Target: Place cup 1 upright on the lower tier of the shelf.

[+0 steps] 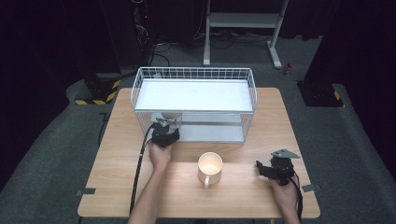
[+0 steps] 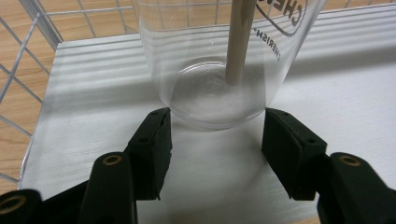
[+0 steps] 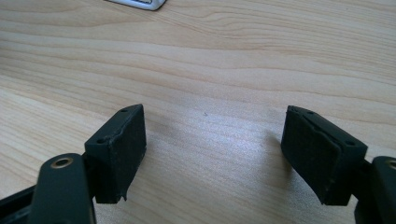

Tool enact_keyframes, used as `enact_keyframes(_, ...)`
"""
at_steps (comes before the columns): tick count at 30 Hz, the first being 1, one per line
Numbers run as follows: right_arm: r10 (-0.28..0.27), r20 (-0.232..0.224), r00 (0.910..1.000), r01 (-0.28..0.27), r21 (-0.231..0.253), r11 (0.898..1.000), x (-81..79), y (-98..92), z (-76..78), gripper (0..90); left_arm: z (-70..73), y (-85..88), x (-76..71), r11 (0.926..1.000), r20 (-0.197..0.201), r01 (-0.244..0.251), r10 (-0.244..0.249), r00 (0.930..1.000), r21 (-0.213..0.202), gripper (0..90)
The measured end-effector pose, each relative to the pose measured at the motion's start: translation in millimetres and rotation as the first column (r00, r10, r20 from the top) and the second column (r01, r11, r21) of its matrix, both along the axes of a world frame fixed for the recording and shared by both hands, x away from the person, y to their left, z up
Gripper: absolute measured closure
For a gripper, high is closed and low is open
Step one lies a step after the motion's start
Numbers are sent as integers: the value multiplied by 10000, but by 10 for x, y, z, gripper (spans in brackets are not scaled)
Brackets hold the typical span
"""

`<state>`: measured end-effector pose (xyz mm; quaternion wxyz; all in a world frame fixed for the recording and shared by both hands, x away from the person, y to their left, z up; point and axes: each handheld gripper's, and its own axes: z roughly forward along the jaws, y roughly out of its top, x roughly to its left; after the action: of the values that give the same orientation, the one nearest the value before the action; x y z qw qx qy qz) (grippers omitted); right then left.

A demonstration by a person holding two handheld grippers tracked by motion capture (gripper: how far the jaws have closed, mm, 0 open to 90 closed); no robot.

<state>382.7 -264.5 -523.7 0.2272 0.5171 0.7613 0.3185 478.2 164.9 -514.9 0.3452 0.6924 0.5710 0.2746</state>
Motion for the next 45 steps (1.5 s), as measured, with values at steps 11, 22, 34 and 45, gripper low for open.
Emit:
enact_keyframes(11,-5,-3,10000,5,2,10000,-1,0,0,226,67,51,-77,9999,-499,149,-149,9986,4,303)
enact_keyframes(22,-4,-1,10000,4,4,10000,-1,0,0,226,169,48,-198,9962,-455,645,-672,9967,-589,294)
enact_keyframes(34,-6,-3,10000,6,4,10000,-1,0,0,226,230,92,-363,9922,-329,1048,-1071,9937,-668,306)
enact_keyframes(45,-5,-2,10000,5,3,10000,-1,0,0,226,298,150,-522,9890,19,1104,-1107,9939,-987,307)
